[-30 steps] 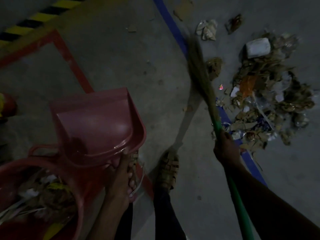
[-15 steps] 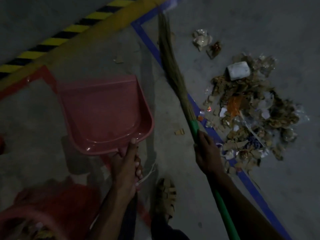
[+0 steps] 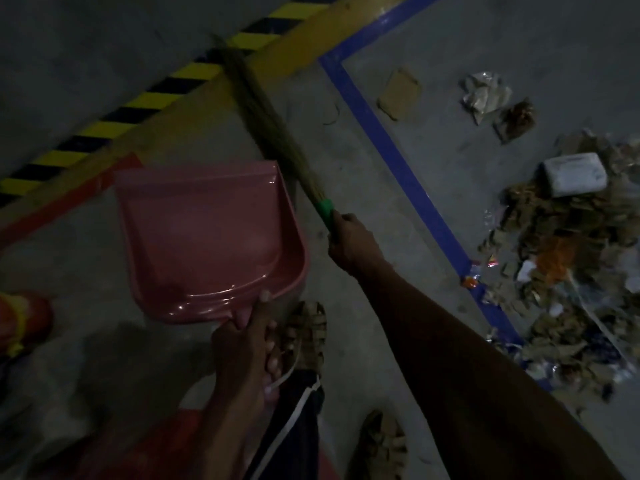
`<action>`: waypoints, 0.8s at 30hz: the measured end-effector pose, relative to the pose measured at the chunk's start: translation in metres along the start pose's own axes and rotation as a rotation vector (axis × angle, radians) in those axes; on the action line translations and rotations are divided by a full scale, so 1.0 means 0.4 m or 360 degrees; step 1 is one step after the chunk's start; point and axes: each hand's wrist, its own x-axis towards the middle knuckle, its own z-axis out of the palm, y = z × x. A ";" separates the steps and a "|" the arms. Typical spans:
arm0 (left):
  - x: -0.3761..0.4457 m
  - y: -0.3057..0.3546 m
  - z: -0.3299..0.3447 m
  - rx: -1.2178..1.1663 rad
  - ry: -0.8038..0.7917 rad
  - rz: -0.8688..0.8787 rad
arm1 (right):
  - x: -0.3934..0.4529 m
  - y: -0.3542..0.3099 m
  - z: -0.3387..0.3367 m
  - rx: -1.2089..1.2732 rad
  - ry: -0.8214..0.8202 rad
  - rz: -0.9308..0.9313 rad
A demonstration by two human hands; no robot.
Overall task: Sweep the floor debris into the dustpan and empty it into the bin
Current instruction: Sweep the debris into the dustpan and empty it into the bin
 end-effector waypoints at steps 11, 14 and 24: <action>0.007 0.087 0.126 0.0032 -0.0081 0.0112 | -0.098 0.192 -0.128 0.0771 0.0322 0.0835; -0.011 0.091 0.144 0.0101 -0.0153 0.0157 | -0.191 0.266 -0.132 0.0907 0.0481 0.0959; -0.116 -0.011 0.180 0.0325 -0.0272 0.0083 | -0.511 0.507 -0.097 0.1270 0.0874 0.1523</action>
